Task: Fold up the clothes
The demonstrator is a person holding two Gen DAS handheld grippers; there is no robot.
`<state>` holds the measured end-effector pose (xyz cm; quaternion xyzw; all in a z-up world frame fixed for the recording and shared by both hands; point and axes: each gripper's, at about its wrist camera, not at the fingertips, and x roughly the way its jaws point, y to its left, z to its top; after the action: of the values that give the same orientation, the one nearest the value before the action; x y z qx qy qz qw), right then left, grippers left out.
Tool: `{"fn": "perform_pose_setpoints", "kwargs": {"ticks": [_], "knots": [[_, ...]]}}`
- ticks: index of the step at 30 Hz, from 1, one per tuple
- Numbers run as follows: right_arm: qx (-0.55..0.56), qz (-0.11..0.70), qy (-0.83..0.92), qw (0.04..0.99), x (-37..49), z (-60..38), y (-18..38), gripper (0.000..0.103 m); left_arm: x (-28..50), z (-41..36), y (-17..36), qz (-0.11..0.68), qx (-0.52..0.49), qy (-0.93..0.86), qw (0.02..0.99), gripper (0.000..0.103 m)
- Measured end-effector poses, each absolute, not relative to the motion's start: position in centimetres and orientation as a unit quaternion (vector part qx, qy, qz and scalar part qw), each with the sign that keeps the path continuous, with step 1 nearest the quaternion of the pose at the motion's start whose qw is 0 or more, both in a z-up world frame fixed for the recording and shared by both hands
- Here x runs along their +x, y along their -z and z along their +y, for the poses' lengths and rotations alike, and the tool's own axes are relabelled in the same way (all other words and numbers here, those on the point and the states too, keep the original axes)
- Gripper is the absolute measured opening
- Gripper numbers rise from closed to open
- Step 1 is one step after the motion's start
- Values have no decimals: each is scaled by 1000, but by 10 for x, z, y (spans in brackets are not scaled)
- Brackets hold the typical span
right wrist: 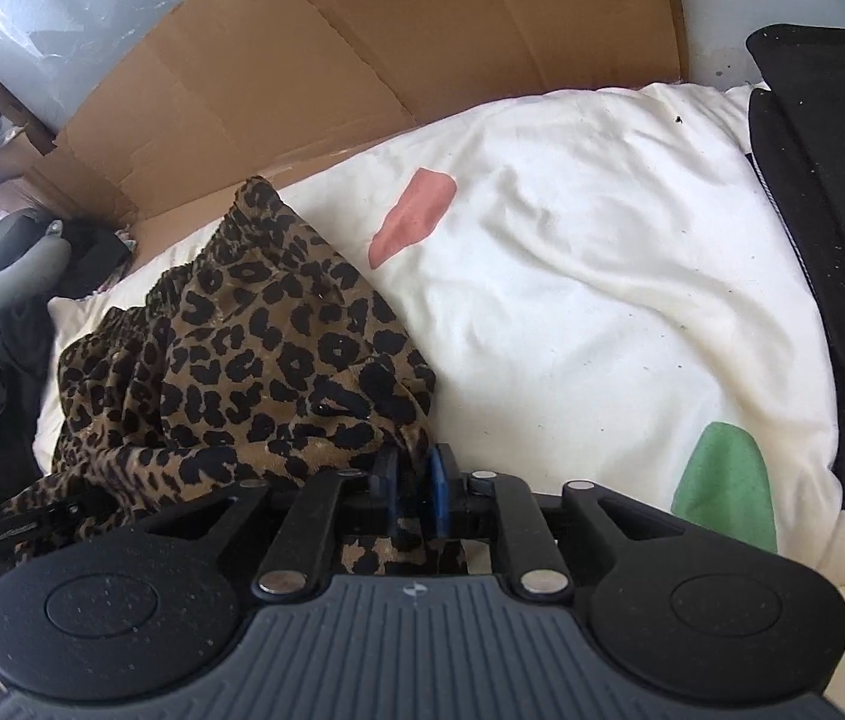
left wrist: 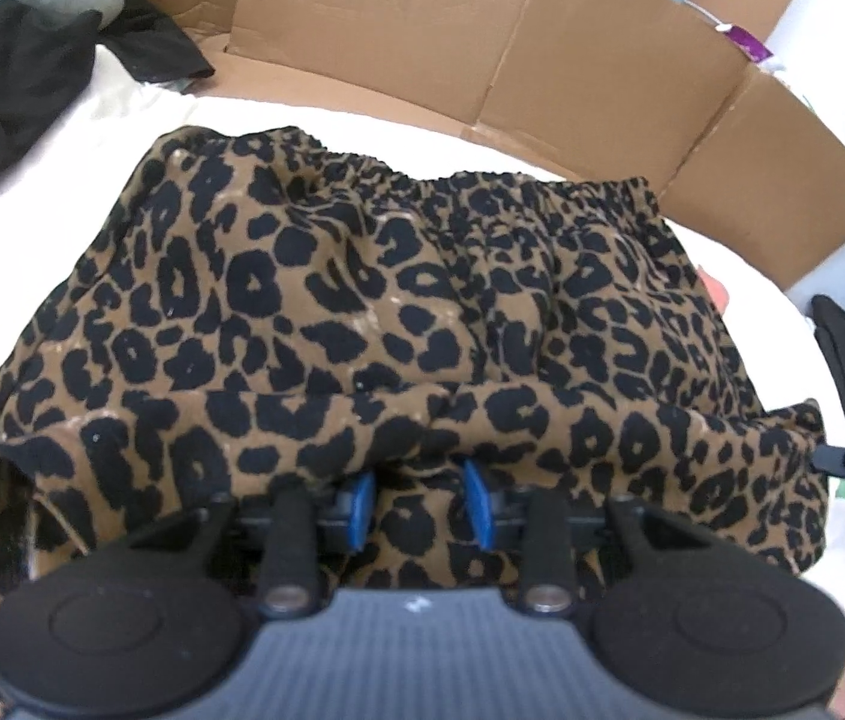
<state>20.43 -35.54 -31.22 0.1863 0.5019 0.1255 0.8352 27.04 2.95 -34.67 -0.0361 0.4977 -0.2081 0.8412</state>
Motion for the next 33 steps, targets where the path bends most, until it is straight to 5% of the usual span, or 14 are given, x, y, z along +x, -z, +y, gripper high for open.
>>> {"fn": "perform_pose_setpoints", "kwargs": {"ticks": [6, 8, 10, 33], "knots": [[193, 505, -134, 830, 188, -366, 302, 21, 282, 21, 354, 504, -28, 207, 838, 36], [202, 505, -134, 829, 180, -371, 299, 40, 285, 20, 355, 506, -25, 209, 837, 36], [212, 501, -134, 828, 171, -376, 296, 45, 286, 20, 356, 508, -24, 211, 835, 36], [168, 528, -146, 820, 163, -368, 338, 45, 224, 53, 305, 509, -42, 233, 827, 35]]}}
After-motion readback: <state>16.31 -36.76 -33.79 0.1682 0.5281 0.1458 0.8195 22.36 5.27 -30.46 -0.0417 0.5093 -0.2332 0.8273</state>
